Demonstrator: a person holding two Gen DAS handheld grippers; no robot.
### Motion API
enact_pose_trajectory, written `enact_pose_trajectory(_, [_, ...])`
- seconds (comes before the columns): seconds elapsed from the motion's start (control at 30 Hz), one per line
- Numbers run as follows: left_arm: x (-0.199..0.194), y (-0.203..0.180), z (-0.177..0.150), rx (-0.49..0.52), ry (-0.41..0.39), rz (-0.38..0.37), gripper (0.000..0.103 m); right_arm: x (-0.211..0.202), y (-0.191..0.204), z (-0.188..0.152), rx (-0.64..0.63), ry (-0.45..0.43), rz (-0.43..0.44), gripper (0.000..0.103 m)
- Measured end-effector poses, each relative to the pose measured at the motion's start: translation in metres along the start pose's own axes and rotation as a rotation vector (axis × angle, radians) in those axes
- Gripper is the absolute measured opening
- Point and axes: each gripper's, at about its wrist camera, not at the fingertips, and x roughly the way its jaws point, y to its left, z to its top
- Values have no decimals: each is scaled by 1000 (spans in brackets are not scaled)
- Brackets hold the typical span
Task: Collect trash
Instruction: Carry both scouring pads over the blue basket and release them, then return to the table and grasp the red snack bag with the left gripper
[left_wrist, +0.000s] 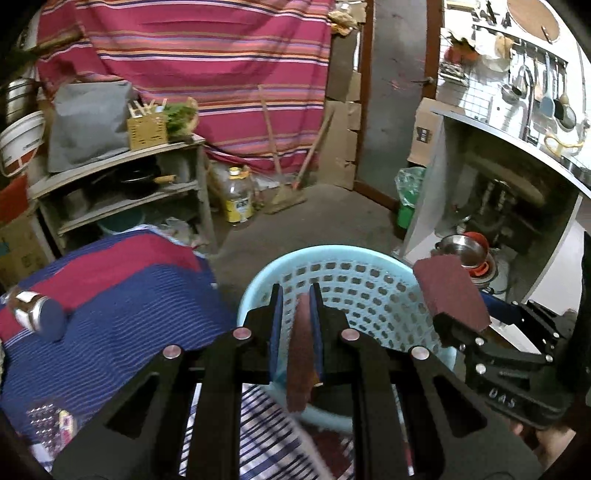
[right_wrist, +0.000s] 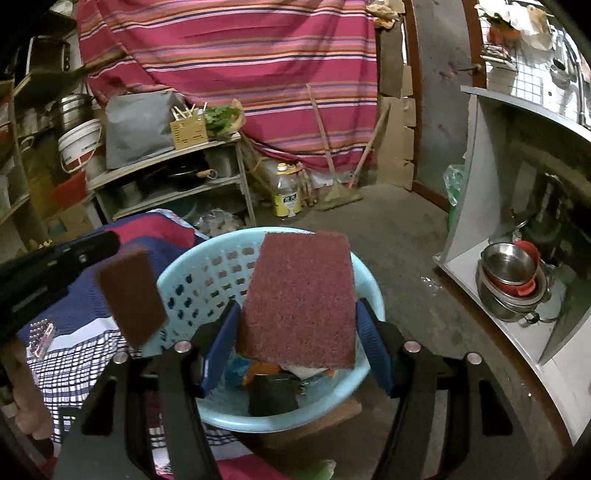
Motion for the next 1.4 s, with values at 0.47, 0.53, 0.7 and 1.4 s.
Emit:
enact_pose_trajectory(0.47, [-1, 20, -14, 2, 7, 129, 75, 23, 4, -9, 19, 43, 4, 63])
enact_pose_trajectory(0.53, [-14, 37, -18, -26, 5, 152, 83, 27, 13, -9, 10, 47, 9, 64])
enact_pose_trajectory(0.7, [-49, 79, -27, -71, -8, 234, 95, 38, 32, -4, -22, 46, 6, 64])
enact_pose_trajectory(1.4, [-166, 255, -113, -223, 43, 554, 97, 13, 136, -11, -88, 23, 50, 92])
